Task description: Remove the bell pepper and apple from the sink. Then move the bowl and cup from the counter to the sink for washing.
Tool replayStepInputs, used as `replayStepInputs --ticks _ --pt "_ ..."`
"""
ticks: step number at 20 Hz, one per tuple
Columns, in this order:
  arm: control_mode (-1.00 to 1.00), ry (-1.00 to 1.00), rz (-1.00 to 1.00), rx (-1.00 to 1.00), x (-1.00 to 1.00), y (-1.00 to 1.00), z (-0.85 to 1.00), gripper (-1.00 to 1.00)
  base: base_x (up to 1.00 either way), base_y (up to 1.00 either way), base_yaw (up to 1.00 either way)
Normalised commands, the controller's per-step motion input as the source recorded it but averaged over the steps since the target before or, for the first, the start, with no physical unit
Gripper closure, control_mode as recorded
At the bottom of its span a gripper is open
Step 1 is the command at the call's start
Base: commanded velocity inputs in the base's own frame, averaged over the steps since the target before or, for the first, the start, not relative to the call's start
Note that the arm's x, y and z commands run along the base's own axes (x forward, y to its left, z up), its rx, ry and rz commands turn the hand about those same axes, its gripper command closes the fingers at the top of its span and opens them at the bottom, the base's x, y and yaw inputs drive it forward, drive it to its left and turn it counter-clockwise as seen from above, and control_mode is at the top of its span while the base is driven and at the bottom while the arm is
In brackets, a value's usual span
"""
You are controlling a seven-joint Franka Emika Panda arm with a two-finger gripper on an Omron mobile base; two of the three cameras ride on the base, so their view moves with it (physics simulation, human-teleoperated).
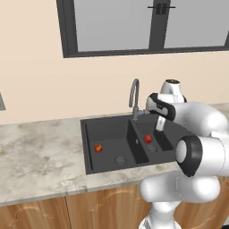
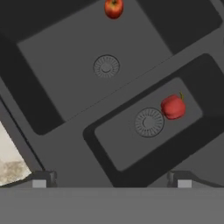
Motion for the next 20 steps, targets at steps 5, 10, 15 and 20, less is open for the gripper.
replayStepInputs --ticks 5,10,15,20 --pt "-1.0 -0.07 -0.03 -0.03 0.17 0.03 -0.17 -1.0 0.0 0.0 0.0" --pt "-1.0 -0.17 -0.01 -0.01 0.05 0.0 -0.2 -1.0 0.0 0.0 0.0" --pt "-1.0 -0.18 -0.01 -0.03 0.09 0.0 -0.23 -1.0 0.0 0.0 0.0" --pt "-1.0 -0.09 0.0 -0.09 0.12 -0.01 -0.18 -1.0 0.0 0.0 0.0"
